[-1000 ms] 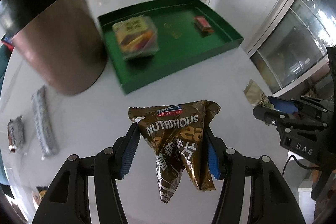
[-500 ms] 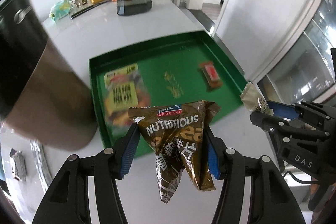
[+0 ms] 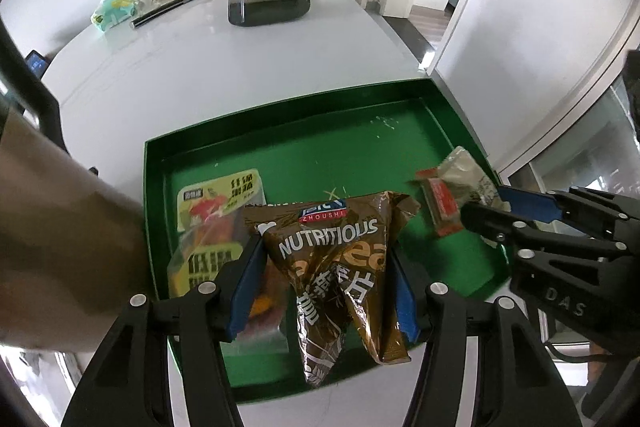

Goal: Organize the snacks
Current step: 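Carry the brown bag and cream packet with both tools over the green tray, then open both tools to drop the brown bag and cream packet into the tray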

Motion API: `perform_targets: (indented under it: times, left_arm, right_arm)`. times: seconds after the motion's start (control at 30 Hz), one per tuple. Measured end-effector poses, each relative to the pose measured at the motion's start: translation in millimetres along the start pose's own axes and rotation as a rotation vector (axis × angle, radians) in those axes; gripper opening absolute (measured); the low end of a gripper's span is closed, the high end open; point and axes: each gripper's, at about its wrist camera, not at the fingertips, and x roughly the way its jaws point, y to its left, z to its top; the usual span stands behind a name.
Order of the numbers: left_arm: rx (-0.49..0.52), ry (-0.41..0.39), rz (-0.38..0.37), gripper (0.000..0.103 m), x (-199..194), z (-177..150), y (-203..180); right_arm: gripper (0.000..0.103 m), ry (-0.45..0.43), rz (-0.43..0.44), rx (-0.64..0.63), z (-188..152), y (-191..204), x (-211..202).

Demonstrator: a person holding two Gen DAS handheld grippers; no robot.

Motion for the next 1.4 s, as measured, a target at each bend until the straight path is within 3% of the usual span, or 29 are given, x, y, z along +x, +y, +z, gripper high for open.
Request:
perform_targets:
  times: [0.73, 0.93, 1.4]
  left_arm:
    - [0.038, 0.028, 0.070, 0.052, 18, 8, -1]
    - [0.068, 0.045, 0.142, 0.052, 21, 6, 1]
    - [0.053, 0.042, 0.146, 0.052, 21, 5, 4]
  right_arm:
    - [0.049, 0.055, -0.033, 0.002, 10, -4, 29]
    - [0.050, 0.058, -0.038, 0.004, 9, -7, 27]
    - [0.052, 0.087, -0.034, 0.004, 9, -4, 32]
